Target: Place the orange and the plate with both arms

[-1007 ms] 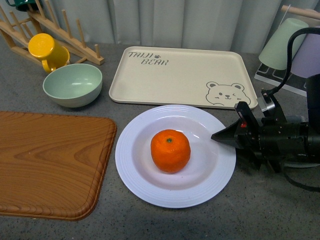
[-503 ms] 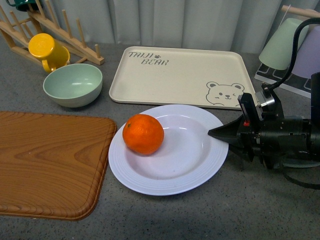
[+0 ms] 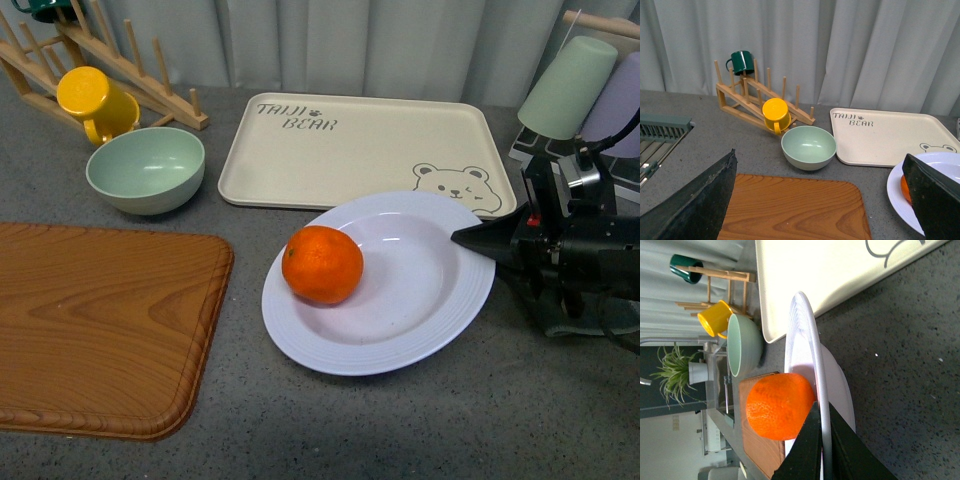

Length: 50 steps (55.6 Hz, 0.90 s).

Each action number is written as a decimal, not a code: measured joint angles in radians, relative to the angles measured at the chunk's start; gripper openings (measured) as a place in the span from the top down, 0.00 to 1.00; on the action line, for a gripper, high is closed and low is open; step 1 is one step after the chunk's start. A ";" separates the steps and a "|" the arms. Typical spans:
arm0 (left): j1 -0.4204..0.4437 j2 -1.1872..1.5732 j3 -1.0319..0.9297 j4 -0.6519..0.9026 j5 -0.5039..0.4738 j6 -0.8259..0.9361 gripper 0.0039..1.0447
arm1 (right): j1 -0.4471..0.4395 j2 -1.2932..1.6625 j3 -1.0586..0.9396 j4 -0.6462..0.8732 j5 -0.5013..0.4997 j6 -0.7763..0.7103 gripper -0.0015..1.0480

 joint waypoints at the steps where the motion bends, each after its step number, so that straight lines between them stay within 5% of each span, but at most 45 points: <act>1: 0.000 0.000 0.000 0.000 0.000 0.000 0.06 | -0.002 -0.002 0.001 0.006 -0.001 0.006 0.99; 21: 0.000 0.000 0.000 0.000 0.000 0.000 0.06 | -0.006 -0.009 0.100 0.059 -0.013 0.070 0.99; 50: 0.000 0.000 0.000 0.000 0.000 0.000 0.06 | 0.010 0.271 0.543 0.009 0.050 0.204 0.99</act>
